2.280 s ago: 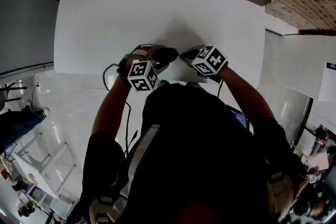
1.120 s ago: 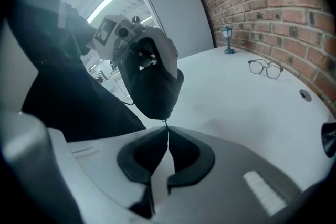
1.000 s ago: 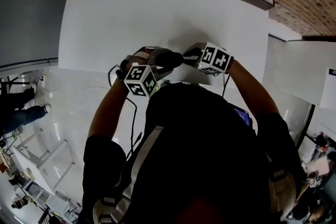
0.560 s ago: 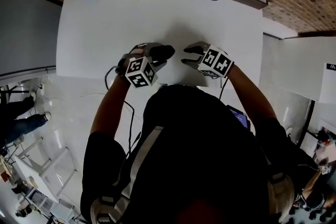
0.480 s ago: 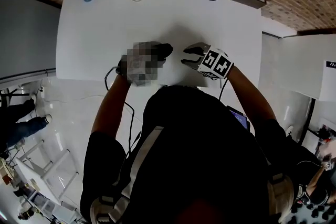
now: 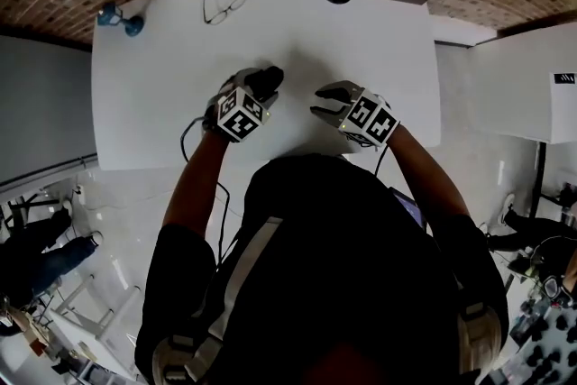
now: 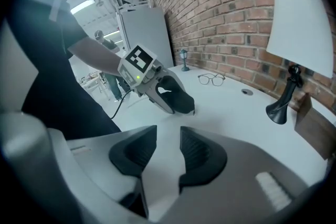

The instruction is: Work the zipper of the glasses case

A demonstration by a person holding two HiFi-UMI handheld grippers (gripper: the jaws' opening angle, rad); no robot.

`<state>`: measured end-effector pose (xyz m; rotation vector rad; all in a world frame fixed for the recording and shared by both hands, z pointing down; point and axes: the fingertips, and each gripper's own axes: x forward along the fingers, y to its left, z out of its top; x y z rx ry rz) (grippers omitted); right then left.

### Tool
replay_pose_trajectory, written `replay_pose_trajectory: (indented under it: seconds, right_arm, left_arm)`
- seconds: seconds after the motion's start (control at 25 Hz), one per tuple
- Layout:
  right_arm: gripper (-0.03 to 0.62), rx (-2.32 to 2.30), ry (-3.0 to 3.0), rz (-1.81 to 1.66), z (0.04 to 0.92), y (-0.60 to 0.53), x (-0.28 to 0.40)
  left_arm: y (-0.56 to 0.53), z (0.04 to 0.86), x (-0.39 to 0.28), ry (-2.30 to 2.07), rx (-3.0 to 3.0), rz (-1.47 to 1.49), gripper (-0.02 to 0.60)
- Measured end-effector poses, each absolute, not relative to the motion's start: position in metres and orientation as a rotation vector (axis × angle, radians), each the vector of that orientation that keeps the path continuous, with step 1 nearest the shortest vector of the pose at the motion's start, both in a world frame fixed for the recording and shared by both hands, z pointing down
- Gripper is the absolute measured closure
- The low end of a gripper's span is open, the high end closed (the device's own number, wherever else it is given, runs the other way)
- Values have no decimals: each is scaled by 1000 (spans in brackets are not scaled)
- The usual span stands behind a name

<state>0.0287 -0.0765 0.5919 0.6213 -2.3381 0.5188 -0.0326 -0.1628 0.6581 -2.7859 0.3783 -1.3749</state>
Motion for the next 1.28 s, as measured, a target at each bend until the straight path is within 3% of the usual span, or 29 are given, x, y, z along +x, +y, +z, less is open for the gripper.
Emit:
replay_pose_trajectory:
  seconds: [0.44,0.56,0.84,1.08,1.28]
  right_arm:
    - [451,702,-2318,556,592,-75,41]
    - [451,705,-2317,556,592,-75,43]
    - [451,714,-2326,527,588,-82,45]
    - [453,759,-2372,481,575,-97,43]
    - [498,882,-2448,385,547,-115,45]
  left_arm:
    - [-176,671,-17,364,-2792,-1391,296]
    - [-174,673,-14,357,-2818,-1391,247]
    - [-167,657,-14,392,-2882,-1316,225]
    - [-170,617,-17,589,-3095,-1100,236]
    - [-173,587,-28,746,-3145,-945,290]
